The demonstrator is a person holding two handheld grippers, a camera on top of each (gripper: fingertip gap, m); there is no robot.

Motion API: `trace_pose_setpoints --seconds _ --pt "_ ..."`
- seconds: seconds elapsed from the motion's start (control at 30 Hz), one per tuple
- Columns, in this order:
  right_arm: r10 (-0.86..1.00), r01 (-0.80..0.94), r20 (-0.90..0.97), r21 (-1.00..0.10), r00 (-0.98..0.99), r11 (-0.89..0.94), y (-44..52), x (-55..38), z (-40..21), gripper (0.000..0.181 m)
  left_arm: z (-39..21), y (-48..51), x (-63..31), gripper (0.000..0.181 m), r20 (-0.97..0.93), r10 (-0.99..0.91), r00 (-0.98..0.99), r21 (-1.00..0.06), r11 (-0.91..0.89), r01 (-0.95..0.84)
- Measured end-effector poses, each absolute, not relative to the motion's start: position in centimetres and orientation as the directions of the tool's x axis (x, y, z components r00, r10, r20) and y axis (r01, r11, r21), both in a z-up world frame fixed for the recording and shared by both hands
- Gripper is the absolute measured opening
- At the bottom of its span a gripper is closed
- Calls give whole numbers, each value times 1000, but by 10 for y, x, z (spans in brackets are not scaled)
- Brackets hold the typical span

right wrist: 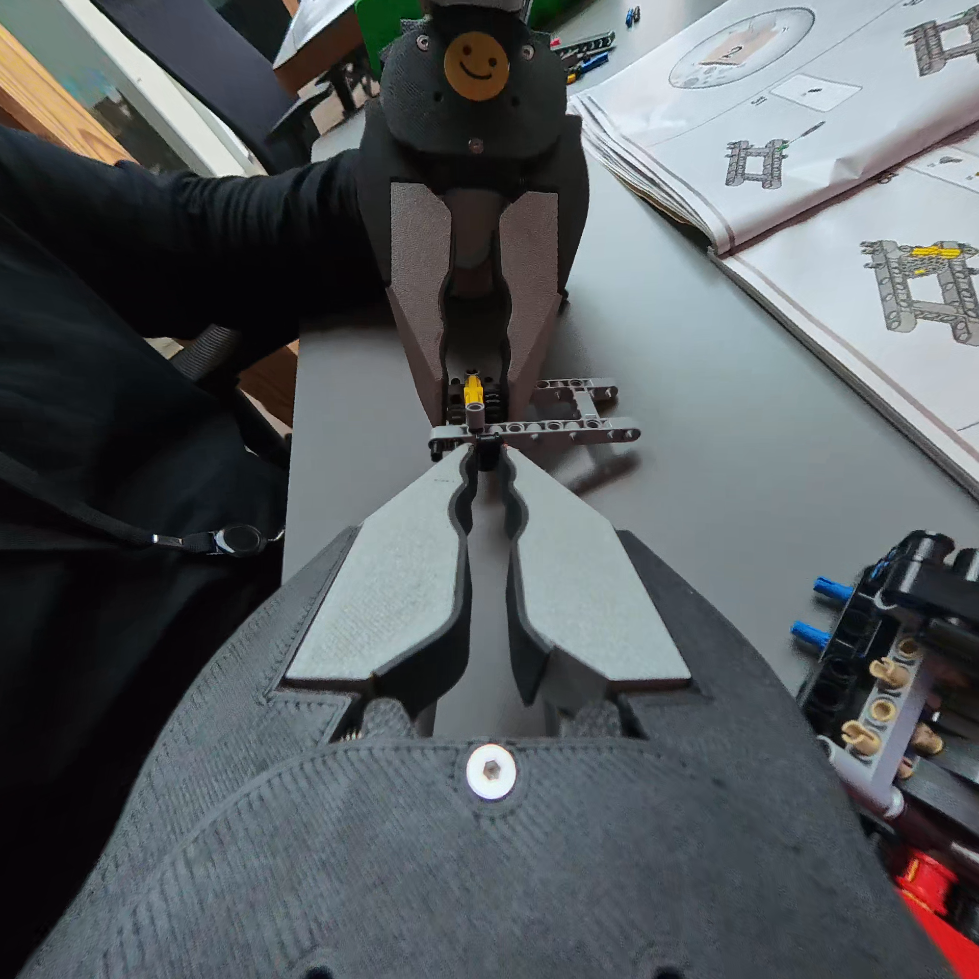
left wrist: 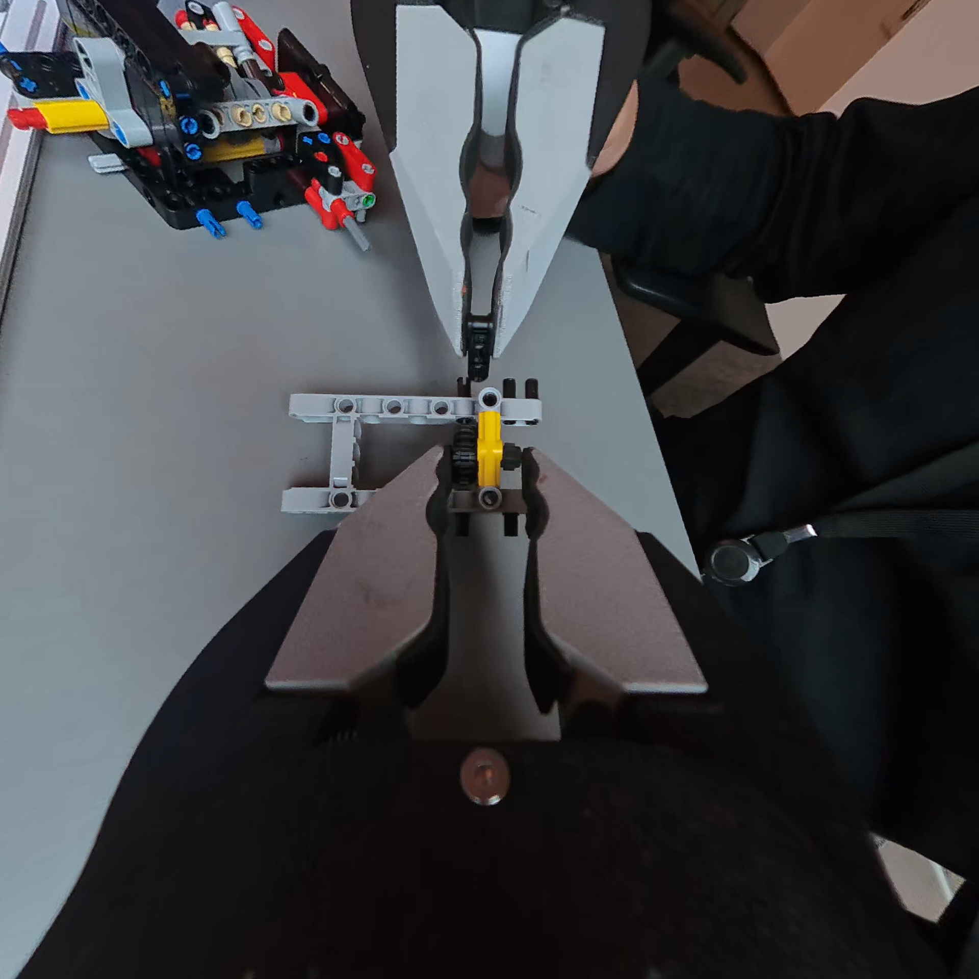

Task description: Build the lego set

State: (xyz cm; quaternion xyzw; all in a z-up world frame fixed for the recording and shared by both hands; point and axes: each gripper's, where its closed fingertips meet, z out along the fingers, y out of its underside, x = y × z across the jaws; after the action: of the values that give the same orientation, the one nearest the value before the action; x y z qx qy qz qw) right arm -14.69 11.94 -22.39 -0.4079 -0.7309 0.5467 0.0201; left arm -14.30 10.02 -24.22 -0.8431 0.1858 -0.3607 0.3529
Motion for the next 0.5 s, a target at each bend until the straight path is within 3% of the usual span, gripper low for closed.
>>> trace_pose_setpoints --seconds 0.2,0.5 --pt "551 620 -483 -780 -680 81 118 -145 -220 4 -225 98 -139 23 569 -574 589 -738 -672 58" --pt "488 651 -523 -747 -699 134 114 -151 -226 4 -235 93 -143 23 561 -545 623 -711 -703 24"
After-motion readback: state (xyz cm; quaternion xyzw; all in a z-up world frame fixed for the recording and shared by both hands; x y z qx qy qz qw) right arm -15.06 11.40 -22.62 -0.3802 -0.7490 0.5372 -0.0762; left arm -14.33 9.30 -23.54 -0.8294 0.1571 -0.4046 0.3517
